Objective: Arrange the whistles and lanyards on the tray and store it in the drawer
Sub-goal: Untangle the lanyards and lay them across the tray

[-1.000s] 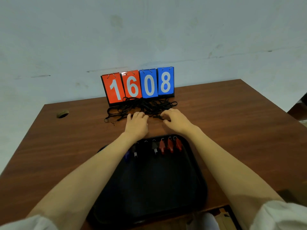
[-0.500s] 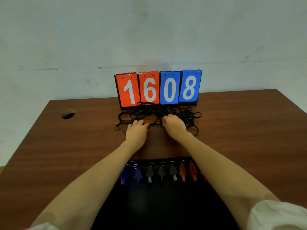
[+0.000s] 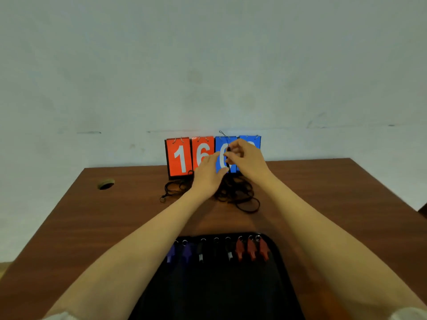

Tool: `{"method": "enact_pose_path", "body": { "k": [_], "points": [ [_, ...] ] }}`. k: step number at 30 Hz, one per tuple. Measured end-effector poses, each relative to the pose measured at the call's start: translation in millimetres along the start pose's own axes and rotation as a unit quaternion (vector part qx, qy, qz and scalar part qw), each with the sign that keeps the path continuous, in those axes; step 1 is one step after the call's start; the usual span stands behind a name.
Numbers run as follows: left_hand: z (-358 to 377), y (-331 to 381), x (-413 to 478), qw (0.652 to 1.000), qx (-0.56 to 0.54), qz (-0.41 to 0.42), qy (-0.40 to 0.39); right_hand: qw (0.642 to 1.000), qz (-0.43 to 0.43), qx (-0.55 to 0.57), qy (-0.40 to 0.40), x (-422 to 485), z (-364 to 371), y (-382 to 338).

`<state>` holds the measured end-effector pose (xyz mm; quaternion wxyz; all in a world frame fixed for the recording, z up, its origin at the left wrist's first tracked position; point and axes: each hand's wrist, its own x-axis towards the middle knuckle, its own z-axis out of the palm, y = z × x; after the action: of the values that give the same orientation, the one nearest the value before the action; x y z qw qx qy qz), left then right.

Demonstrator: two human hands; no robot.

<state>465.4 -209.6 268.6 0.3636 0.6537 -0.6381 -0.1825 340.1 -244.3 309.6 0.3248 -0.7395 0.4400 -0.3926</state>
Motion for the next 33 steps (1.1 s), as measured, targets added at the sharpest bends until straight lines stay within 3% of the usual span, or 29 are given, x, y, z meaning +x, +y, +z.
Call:
{"method": "enact_pose_path", "body": {
  "k": [3,10,14,16,18,22,24,27,30,33],
  "points": [
    [-24,53,-2,0.991,-0.136,0.019,0.002,0.996,-0.03,0.074,0.029,-9,-28,-43],
    [-68,78,-11,0.994,-0.101,0.022,0.03,0.959,-0.073,0.244,0.123,-24,-84,-107],
    [-87,56,-19,1.0,-0.001,-0.025,-0.002,0.962,-0.102,0.201,0.152,-37,-99,-120],
    [-93,49,-23,0.999,-0.003,-0.052,0.003,0.97,-0.092,0.167,0.151,-42,-98,-120],
    [-99,48,-26,0.997,-0.036,-0.066,0.03,0.974,-0.066,0.149,0.155,-44,-95,-115],
    [-113,61,-26,0.966,-0.177,-0.045,0.182,0.988,0.003,0.102,0.117,-47,-86,-97],
    [-120,70,-25,0.952,-0.241,-0.043,0.183,0.995,0.012,0.017,0.094,-51,-77,-88],
    [-121,73,-24,0.977,-0.179,-0.044,0.105,0.995,0.02,-0.027,0.091,-52,-62,-79],
    [-120,68,-22,0.982,-0.156,-0.039,0.098,0.985,0.096,0.13,0.057,-48,-46,-80],
    [-119,66,-18,0.998,-0.014,0.02,0.062,0.97,0.087,0.226,0.032,-36,-32,-84]
  ]
}}
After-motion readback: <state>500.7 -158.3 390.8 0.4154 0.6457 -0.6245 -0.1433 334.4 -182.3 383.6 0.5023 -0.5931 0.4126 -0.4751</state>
